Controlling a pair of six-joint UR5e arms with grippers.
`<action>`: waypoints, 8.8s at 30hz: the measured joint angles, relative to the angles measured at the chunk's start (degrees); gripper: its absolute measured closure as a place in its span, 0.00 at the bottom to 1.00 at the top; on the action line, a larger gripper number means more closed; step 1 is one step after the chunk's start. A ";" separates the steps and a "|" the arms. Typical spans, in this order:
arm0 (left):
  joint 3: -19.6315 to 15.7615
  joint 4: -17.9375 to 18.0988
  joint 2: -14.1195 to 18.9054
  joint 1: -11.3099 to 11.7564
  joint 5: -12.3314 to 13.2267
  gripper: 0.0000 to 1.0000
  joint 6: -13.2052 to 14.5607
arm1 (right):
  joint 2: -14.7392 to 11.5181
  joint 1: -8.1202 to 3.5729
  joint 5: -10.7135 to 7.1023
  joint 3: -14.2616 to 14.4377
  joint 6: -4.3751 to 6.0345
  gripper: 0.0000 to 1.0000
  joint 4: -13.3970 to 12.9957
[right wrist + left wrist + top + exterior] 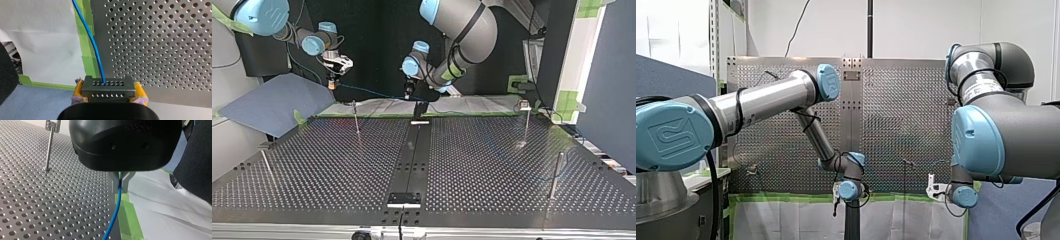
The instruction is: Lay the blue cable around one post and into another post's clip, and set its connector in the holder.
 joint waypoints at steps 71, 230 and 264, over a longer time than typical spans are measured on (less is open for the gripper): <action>-5.65 1.59 11.03 -10.19 -3.21 1.00 9.12 | -7.41 -7.87 -2.44 -1.72 2.87 1.00 2.45; -0.06 -10.94 10.91 -4.56 7.86 1.00 8.04 | -7.60 -7.64 -3.55 -8.00 2.07 1.00 7.36; 1.59 -11.05 10.55 -2.67 8.66 1.00 7.32 | -7.61 -6.74 -3.51 -11.18 3.77 1.00 7.51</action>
